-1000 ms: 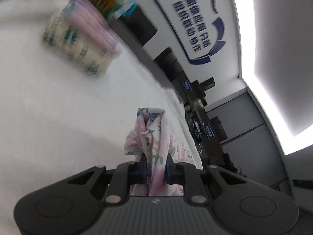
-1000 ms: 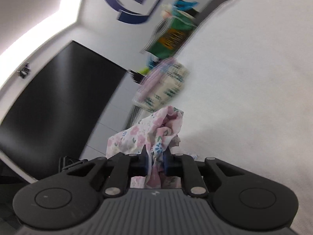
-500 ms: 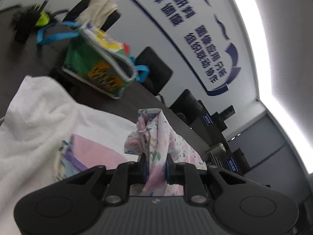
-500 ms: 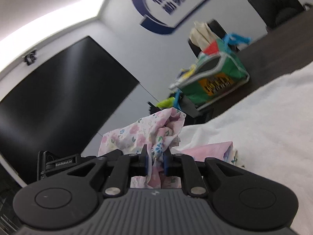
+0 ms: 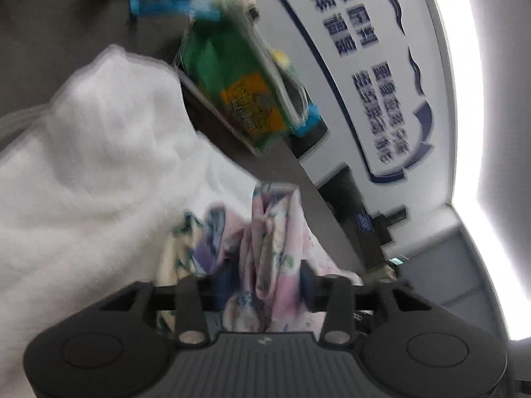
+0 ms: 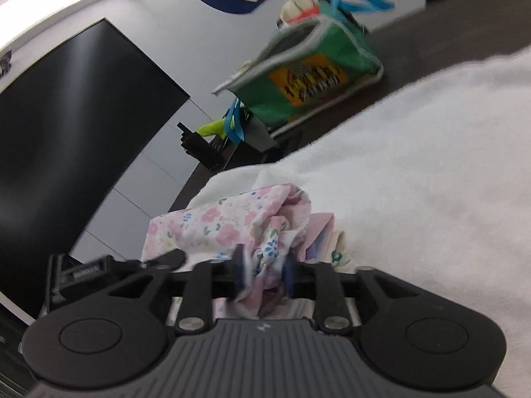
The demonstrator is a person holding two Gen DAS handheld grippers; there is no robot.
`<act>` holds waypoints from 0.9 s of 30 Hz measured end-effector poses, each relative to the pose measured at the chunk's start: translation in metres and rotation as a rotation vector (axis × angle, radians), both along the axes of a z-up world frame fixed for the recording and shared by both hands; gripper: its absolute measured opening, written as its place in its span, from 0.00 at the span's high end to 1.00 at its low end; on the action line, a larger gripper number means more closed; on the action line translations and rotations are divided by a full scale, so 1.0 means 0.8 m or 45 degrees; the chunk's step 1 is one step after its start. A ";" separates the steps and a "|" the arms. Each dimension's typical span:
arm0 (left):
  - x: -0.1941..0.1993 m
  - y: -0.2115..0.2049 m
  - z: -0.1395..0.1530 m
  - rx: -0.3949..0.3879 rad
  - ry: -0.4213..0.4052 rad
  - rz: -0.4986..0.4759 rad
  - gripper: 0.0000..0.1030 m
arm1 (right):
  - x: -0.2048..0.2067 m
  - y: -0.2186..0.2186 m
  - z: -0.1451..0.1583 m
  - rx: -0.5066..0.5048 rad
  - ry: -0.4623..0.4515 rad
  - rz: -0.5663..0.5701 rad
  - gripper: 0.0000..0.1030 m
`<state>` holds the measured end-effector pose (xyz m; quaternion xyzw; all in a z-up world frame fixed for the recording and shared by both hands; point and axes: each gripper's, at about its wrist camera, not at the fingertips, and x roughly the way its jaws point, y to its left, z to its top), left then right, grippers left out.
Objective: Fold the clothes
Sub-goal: 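Carry the folded garment with both grippers onto the clothes stack and release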
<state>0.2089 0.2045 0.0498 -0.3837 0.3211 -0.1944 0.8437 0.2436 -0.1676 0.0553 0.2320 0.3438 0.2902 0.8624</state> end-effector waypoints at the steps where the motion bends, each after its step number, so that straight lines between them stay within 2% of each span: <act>1: -0.012 -0.002 0.018 0.078 -0.068 0.030 0.47 | -0.007 0.002 0.012 -0.060 -0.069 -0.021 0.57; 4: -0.045 -0.019 0.072 0.274 -0.298 0.101 0.46 | -0.037 0.006 0.045 -0.227 -0.327 -0.105 0.55; 6: -0.052 -0.044 0.098 0.368 -0.423 0.232 0.48 | -0.042 0.016 0.057 -0.229 -0.430 -0.119 0.55; 7: -0.048 -0.062 0.104 0.437 -0.455 0.276 0.54 | -0.044 0.021 0.062 -0.225 -0.478 -0.123 0.56; 8: -0.042 -0.081 0.107 0.510 -0.480 0.312 0.62 | -0.045 0.027 0.068 -0.221 -0.525 -0.127 0.65; 9: -0.033 -0.099 0.101 0.584 -0.488 0.334 0.80 | -0.041 0.038 0.065 -0.213 -0.526 -0.121 0.71; 10: -0.024 -0.116 0.092 0.659 -0.492 0.352 0.91 | -0.034 0.050 0.061 -0.204 -0.516 -0.112 0.82; 11: -0.019 -0.126 0.078 0.670 -0.480 0.365 0.93 | -0.028 0.063 0.056 -0.195 -0.506 -0.103 0.85; 14: -0.019 -0.126 0.028 0.566 -0.449 0.374 0.92 | -0.021 0.094 0.032 -0.280 -0.502 -0.106 0.89; 16: -0.020 -0.130 -0.003 0.644 -0.414 0.398 0.95 | -0.023 0.109 0.013 -0.341 -0.513 -0.098 0.90; 18: -0.024 -0.135 -0.028 0.707 -0.422 0.398 0.95 | -0.026 0.123 -0.006 -0.399 -0.523 -0.087 0.91; 22: -0.034 -0.133 -0.036 0.698 -0.449 0.402 0.95 | -0.044 0.147 -0.021 -0.596 -0.649 -0.094 0.91; 25: -0.037 -0.134 -0.036 0.706 -0.467 0.404 0.95 | -0.049 0.148 -0.024 -0.642 -0.692 -0.133 0.89; 27: -0.038 -0.135 -0.034 0.699 -0.466 0.403 0.95 | -0.047 0.139 -0.019 -0.632 -0.681 -0.194 0.89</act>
